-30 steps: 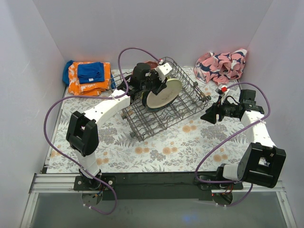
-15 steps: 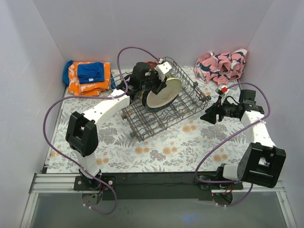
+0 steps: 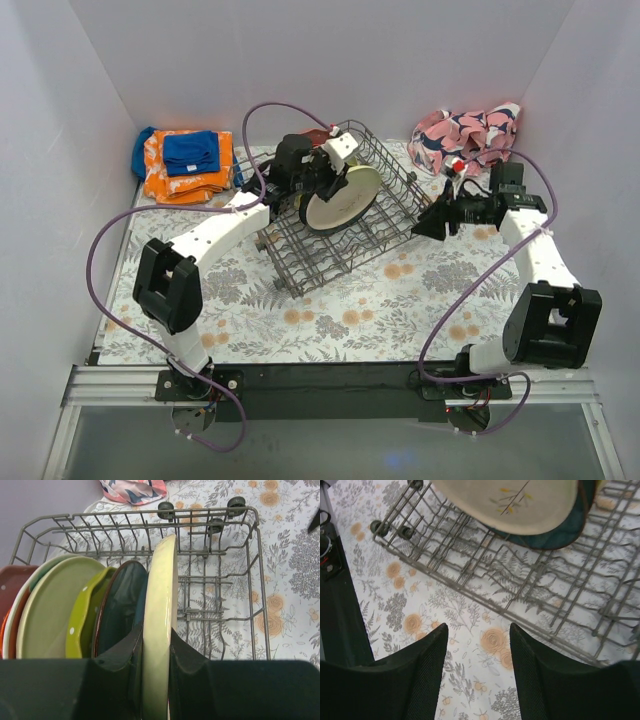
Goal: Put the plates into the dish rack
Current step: Insert the plate into the dish rack
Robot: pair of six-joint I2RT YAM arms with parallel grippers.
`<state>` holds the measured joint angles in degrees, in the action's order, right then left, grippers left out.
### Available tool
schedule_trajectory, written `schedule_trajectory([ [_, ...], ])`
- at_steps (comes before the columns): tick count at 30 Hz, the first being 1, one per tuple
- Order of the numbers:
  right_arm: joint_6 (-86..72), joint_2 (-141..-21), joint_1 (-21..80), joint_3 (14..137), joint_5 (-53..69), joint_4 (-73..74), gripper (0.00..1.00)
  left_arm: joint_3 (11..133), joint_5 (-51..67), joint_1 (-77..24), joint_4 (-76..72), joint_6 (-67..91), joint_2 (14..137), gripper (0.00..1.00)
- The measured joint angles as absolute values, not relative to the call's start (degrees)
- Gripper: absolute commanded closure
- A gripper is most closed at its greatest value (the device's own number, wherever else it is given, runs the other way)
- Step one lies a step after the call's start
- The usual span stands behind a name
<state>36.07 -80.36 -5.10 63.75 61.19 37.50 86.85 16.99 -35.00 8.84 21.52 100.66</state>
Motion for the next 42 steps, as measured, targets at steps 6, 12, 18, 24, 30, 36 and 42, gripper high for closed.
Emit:
schedule_trajectory([
  [6,30.76,-88.53,-4.45,74.39,60.03,35.94,0.75,83.57,16.82,-34.54,8.64,21.47,97.67,1.0],
  [12,26.57,-95.18,0.1,78.59,57.12,35.03,0.85,82.85,16.88,-34.33,8.16,21.45,96.2,1.0],
  [18,19.77,-101.19,5.89,84.44,50.13,31.66,0.96,82.19,16.95,-34.33,7.57,21.43,95.79,1.0],
  [24,13.47,-105.65,8.21,89.52,43.48,27.99,0.98,80.51,16.93,-34.17,7.35,21.45,95.24,1.0],
  [30,10.02,-109.6,9.32,92.49,41.19,26.44,0.98,80.05,16.97,-33.91,7.55,21.47,94.8,1.0],
  [36,7.86,-112.22,11.05,94.26,40.4,26.28,0.98,79.42,17.15,-33.87,7.51,21.65,93.93,1.0],
  [42,6.35,-112.99,12.8,95.37,40.1,26.72,0.98,79.05,17.17,-33.67,7.55,21.74,92.92,1.0],
])
